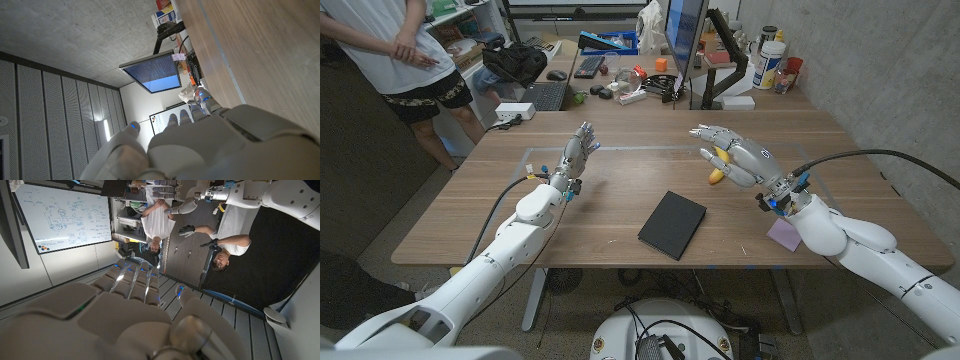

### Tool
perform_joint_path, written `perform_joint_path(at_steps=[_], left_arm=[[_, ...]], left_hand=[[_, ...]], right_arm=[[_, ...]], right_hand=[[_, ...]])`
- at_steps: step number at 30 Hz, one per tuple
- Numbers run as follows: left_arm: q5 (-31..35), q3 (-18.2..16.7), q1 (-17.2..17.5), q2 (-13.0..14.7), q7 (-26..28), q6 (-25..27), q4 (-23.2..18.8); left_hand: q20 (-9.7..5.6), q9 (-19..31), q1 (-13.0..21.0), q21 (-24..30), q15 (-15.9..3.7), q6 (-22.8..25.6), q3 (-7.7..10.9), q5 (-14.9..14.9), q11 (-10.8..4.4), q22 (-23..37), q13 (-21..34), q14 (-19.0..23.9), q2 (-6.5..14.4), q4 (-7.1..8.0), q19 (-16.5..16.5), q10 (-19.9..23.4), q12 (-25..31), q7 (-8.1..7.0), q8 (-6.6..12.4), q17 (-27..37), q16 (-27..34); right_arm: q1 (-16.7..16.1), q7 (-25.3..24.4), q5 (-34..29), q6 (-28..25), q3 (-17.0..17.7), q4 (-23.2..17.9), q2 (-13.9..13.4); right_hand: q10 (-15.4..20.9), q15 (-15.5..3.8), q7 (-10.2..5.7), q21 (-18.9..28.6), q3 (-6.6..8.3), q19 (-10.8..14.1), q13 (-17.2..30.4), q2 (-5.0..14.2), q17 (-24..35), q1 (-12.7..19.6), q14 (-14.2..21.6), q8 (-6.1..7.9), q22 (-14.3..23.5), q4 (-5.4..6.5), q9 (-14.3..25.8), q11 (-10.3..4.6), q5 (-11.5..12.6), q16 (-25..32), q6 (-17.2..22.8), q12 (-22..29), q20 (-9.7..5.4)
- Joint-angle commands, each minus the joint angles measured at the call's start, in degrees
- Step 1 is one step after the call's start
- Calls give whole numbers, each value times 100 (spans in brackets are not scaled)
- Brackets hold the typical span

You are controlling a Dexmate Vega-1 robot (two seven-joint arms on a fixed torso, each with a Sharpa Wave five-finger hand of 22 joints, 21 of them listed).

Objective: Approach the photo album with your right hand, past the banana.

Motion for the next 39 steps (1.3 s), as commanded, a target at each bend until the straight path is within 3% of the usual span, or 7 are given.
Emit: perform_joint_path(at_steps=[1,39], left_arm=[[12,20,-18,-19,12,14,22],[26,26,22,-9,34,13,-3]], left_hand=[[-112,22,-8,27,-57,-767,-8,53,6,20,13,-1051,709,5,-1139,-861,27,-53,35,3,49],[-97,22,-6,42,-62,-772,-32,72,14,16,13,-1058,715,6,-1160,-867,30,-56,31,2,47]], right_arm=[[64,70,-73,-51,-157,-42,-141],[239,299,-242,-284,-558,-136,-367]], right_hand=[[-13,-85,-24,-6,9,23,15,255,13,44,-34,-30,9,-50,29,7,3,-8,15,-22,-507],[-17,-88,-20,-36,-4,23,18,287,20,63,-64,-36,9,-64,36,6,-4,1,11,-37,-514]])
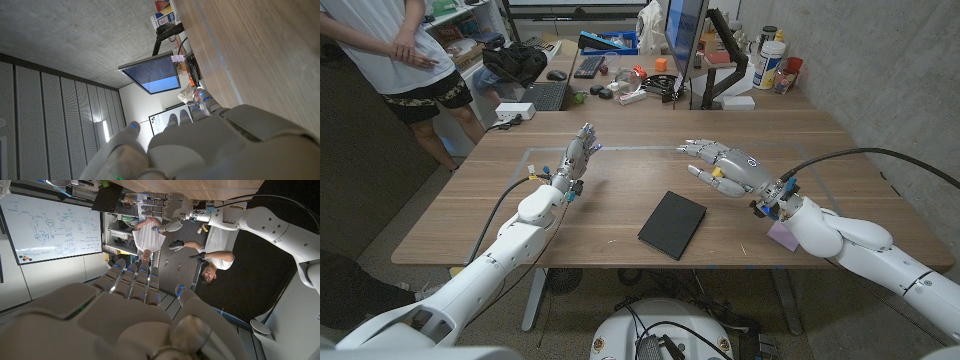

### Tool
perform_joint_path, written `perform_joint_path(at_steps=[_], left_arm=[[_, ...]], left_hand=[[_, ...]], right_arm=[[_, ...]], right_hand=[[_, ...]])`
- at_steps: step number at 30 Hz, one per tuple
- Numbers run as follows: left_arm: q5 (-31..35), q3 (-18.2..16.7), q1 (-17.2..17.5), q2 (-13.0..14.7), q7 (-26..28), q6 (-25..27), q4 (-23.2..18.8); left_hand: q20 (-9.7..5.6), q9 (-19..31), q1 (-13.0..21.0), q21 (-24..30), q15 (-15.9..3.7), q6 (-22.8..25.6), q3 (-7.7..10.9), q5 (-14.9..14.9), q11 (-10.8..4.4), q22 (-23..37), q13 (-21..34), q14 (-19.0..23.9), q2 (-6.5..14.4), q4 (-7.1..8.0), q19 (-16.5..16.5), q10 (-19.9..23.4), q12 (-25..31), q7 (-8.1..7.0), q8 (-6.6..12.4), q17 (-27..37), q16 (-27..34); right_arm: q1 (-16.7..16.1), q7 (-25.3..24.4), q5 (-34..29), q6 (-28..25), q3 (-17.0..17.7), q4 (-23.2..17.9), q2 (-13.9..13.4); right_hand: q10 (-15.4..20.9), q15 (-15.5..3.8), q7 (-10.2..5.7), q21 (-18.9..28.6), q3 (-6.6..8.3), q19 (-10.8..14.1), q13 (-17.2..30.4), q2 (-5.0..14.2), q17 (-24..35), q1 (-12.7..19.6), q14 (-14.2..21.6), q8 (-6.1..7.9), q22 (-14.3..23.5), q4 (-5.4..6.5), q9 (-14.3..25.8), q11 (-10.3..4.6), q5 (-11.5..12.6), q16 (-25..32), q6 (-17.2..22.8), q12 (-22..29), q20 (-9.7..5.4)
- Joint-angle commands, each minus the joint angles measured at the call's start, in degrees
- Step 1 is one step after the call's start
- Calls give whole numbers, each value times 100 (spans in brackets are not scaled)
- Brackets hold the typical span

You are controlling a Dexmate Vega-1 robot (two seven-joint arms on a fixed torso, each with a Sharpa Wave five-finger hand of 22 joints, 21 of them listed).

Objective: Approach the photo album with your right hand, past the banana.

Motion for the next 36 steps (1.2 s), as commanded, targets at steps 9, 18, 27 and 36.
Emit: perform_joint_path(at_steps=[9,18,27,36], left_arm=[[-19,-18,25,9,-18,-26,27],[3,-14,42,15,1,-35,17],[17,-16,57,29,18,-32,-4],[28,-14,56,39,21,-24,3]], left_hand=[[-90,22,-5,45,-62,-771,-37,26,15,16,13,-1059,716,5,-1166,-868,31,-55,32,2,46],[-91,22,-5,48,-64,-766,-42,30,11,15,13,-1060,717,6,-1169,-870,31,-54,34,2,46],[-92,22,-5,52,-53,-778,-46,35,10,14,13,-1063,719,6,-1172,-879,28,-74,29,2,45],[-85,22,-5,56,-58,-783,-51,39,7,13,13,-1068,720,6,-1179,-885,28,-79,27,2,43]], right_arm=[[165,201,-71,-163,-263,-15,-61],[203,297,-120,-264,-357,-60,-126],[239,333,-181,-332,-454,-79,-158],[286,351,-200,-363,-529,-83,-189]], right_hand=[[-13,-82,-14,-20,1,21,19,263,10,36,-56,-40,9,-25,7,-34,-5,0,2,-1,-511],[-61,-80,-22,-34,-5,6,19,270,13,35,-96,-56,10,-21,8,-39,-7,-6,-42,-21,-512],[-78,-74,-19,-44,-8,-3,19,277,15,36,-119,-61,10,-17,7,-41,-8,-6,-62,-28,-510],[-82,-76,-15,-55,-11,-14,20,280,16,37,-132,-62,10,-14,7,-46,-10,-4,-73,-28,-510]])
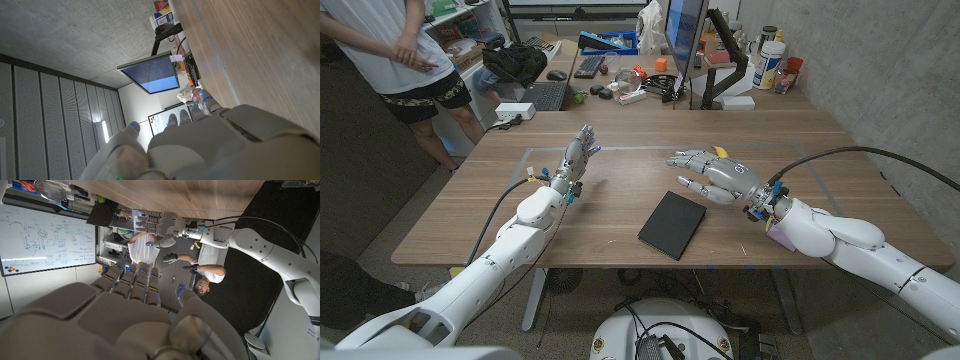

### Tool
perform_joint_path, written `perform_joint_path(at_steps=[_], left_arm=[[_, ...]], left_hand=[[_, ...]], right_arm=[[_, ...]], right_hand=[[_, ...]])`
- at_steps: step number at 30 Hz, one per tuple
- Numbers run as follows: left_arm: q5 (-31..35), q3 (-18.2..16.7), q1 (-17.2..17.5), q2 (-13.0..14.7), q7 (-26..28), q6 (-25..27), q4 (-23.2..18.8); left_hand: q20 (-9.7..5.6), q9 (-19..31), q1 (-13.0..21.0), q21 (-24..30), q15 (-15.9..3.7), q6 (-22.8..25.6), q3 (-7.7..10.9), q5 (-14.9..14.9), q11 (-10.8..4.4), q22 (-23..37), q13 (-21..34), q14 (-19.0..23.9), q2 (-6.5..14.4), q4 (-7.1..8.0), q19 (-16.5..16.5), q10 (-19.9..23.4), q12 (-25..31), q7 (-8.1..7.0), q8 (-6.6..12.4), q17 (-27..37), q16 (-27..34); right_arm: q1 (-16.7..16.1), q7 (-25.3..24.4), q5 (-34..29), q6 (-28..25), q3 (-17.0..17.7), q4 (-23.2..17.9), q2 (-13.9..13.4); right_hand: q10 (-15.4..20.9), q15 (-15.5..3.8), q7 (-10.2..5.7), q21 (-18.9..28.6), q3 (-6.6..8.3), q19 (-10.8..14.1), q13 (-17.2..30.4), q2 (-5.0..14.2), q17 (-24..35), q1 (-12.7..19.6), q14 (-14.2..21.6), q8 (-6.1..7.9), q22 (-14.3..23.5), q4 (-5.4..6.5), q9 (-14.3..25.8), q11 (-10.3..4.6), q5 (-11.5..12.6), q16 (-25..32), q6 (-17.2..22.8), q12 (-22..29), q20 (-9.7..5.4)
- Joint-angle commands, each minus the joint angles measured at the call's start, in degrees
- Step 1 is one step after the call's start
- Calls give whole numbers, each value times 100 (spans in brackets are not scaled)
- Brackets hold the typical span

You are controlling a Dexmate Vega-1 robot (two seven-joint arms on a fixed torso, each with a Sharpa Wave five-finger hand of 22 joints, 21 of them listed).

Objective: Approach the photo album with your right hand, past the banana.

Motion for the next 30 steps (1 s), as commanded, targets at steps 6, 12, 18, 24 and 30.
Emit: perform_joint_path(at_steps=[6,12,18,24,30], left_arm=[[19,11,-11,5,-9,-6,32],[11,21,-34,-11,-34,-9,69],[5,24,-52,-23,-51,-17,107],[-1,30,-72,-35,-76,-28,158],[-9,31,-87,-47,-99,-50,203]], left_hand=[[-87,22,-5,38,-56,-773,-7,42,3,13,13,-1071,720,6,-1177,-885,29,-30,28,2,42],[-86,23,-5,41,-55,-773,-10,44,5,13,13,-1068,720,6,-1178,-887,29,-30,28,2,44],[-79,23,-5,44,-50,-778,-14,47,6,12,13,-1074,719,6,-1181,-888,30,-30,27,2,42],[-84,23,-5,48,-55,-776,-17,49,5,12,13,-1071,720,6,-1179,-887,31,-27,29,2,43],[-78,23,-6,51,-49,-774,-21,52,14,11,13,-1072,720,7,-1182,-887,32,-26,30,2,43]], right_arm=[[66,61,-90,-111,-145,-39,-72],[108,127,-90,-125,-222,-25,-78],[155,149,-107,-131,-278,-11,-78],[193,203,-150,-170,-344,-16,-79],[230,271,-161,-194,-401,-41,-87]], right_hand=[[-34,-111,-18,-16,-13,-16,20,281,17,39,-42,-14,10,-14,9,9,-11,-1,-26,-29,-508],[-41,-111,-13,-20,-14,-16,21,282,16,41,-46,-14,10,-13,9,6,-11,0,-29,-31,-507],[-42,-113,-17,-25,-14,-19,21,284,16,44,-51,-12,11,-13,9,1,-11,2,-29,-31,-508],[-43,-110,-18,-30,-14,-21,21,286,15,47,-54,-13,11,-14,9,6,-11,2,-36,-31,-505],[-49,-115,-26,-36,-11,-28,21,291,15,51,-62,-13,11,-13,9,10,-11,1,-40,-33,-506]])
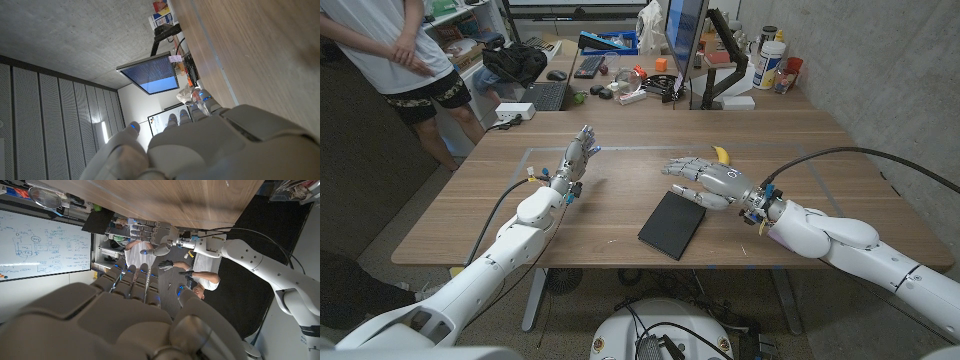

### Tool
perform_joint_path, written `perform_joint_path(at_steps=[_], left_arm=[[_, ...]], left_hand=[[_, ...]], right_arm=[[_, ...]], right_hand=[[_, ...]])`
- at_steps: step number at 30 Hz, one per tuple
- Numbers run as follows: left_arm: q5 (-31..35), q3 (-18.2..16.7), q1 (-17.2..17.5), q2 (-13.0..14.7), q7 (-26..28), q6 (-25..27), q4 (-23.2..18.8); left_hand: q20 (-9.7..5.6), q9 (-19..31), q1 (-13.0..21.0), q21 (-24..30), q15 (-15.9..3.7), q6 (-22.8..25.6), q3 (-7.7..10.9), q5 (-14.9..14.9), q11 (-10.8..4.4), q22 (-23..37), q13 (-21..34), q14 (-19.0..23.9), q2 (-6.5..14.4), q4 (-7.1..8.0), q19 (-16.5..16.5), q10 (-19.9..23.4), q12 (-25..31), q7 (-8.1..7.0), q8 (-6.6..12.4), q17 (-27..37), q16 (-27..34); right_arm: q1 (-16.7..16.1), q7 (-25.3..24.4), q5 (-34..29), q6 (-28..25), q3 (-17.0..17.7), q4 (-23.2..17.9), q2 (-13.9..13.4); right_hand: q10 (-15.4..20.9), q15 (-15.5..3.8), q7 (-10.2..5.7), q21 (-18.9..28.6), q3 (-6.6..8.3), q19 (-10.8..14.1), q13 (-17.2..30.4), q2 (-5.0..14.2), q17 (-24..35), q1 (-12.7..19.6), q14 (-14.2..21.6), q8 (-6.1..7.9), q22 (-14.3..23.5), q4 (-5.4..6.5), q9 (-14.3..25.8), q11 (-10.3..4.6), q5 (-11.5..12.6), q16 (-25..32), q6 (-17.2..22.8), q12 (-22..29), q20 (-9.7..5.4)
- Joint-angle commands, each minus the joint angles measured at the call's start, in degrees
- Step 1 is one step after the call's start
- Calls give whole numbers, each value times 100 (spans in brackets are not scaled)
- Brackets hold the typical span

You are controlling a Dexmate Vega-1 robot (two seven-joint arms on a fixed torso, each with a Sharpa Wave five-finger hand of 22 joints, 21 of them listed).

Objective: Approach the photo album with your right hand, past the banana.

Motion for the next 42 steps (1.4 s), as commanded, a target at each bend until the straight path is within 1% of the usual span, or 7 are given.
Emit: perform_joint_path(at_steps=[1,12,13,21,30,39,42], left_arm=[[-24,8,-35,-25,-49,-31,91],[-46,4,-64,-26,-108,-52,167],[-48,3,-68,-27,-113,-54,175],[-67,11,-116,-47,-173,-68,277],[-85,17,-174,-77,-238,-105,396],[-97,5,-160,-60,-251,-111,397],[-94,3,-152,-53,-243,-111,383]], left_hand=[[-84,23,-6,30,-54,-774,-21,53,10,11,13,-1073,720,7,-1182,-887,32,-30,30,2,43],[-73,23,-6,36,-48,-777,-30,59,5,10,13,-1071,720,7,-1189,-892,31,-36,29,2,44],[-74,23,-6,37,-44,-776,-31,59,6,10,13,-1071,720,7,-1190,-891,32,-34,30,2,44],[-70,23,-7,40,-44,-775,-35,62,7,10,13,-1073,720,8,-1193,-892,32,-42,30,2,44],[-71,23,-7,45,-47,-776,-40,65,11,9,13,-1071,720,8,-1196,-893,33,-52,30,2,45],[-66,23,-8,49,-46,-777,-47,69,7,8,13,-1076,720,8,-1203,-893,34,-56,30,2,44],[-69,23,-8,50,-49,-775,-49,70,3,8,13,-1074,720,8,-1204,-892,34,-58,31,2,44]], right_arm=[[78,123,-38,-60,-125,-25,-12],[175,219,-130,-120,-250,-30,13],[181,221,-130,-128,-261,-26,22],[240,291,-177,-199,-338,-25,33],[312,387,-200,-256,-440,-16,53],[350,413,-250,-293,-506,-30,48],[352,408,-277,-308,-516,-43,37]], right_hand=[[-2,-89,2,-39,1,-29,21,318,17,55,-36,-13,11,-6,10,-13,-7,2,-11,-34,-515],[-19,-84,8,-52,26,-44,21,340,17,73,-61,-13,12,0,10,-16,-5,-2,-18,-39,-513],[-21,-85,8,-53,27,-46,21,339,17,74,-62,-13,12,1,11,4,-5,-1,-21,-39,-514],[-25,-84,10,-58,26,-51,21,334,19,75,-66,-14,12,5,11,-22,-8,1,-27,-39,-512],[-52,-74,20,-68,19,-64,22,321,21,70,-80,-20,13,12,11,12,-13,2,-51,-48,-510],[-66,-75,18,-75,15,-72,22,317,22,68,-98,-22,13,17,12,-18,-16,0,-64,-52,-512],[-62,-74,19,-78,16,-74,22,318,22,70,-101,-22,14,19,12,18,-17,1,-69,-48,-513]])
